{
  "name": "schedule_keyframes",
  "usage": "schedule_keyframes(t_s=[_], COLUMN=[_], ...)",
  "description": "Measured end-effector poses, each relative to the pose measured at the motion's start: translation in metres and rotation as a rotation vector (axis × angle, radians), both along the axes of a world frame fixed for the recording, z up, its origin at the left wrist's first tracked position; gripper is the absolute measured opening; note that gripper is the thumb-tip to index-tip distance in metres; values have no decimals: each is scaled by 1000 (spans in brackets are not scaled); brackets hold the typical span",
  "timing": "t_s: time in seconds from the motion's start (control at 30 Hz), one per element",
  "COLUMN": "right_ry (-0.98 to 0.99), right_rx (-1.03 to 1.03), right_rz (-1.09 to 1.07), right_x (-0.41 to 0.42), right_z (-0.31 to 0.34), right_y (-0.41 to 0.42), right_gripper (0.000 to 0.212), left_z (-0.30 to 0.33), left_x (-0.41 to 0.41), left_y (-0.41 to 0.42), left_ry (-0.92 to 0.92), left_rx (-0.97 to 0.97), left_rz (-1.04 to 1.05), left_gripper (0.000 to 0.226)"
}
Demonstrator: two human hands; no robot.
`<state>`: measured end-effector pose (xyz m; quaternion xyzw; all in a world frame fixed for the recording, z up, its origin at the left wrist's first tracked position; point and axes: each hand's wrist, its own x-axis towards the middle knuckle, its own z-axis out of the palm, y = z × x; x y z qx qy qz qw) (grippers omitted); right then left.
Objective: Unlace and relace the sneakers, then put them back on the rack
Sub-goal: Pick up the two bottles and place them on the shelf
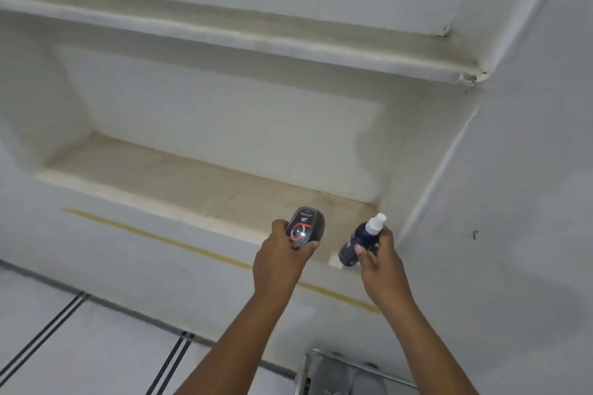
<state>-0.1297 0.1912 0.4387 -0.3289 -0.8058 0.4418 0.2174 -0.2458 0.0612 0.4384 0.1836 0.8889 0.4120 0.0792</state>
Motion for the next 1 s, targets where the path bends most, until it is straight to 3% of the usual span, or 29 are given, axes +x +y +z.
schedule_keyframes(t_s=[0.5, 0.6, 0.73, 0.87, 1.0], right_ry=[-32, -10, -2, -48, -57], right_rx=[52, 49, -7, -39, 4], right_rz=[-116, -130, -156, -196, -247], right_x=[-50, -52, -51, -52, -57], right_z=[-29, -29, -33, -51, -60], right_y=[35, 35, 38, 37, 38], right_gripper=[48, 47, 51, 55, 41], left_z=[-40, -47, -57, -70, -72], left_x=[-22, -23, -24, -21, -21], left_y=[76, 80, 73, 57, 58], left_ry=[79, 84, -42, -10, 17], left_rx=[-101, -139, -37, 9, 25], left_rz=[-8, -43, -81, -131, -111], left_gripper=[54, 62, 92, 71, 60])
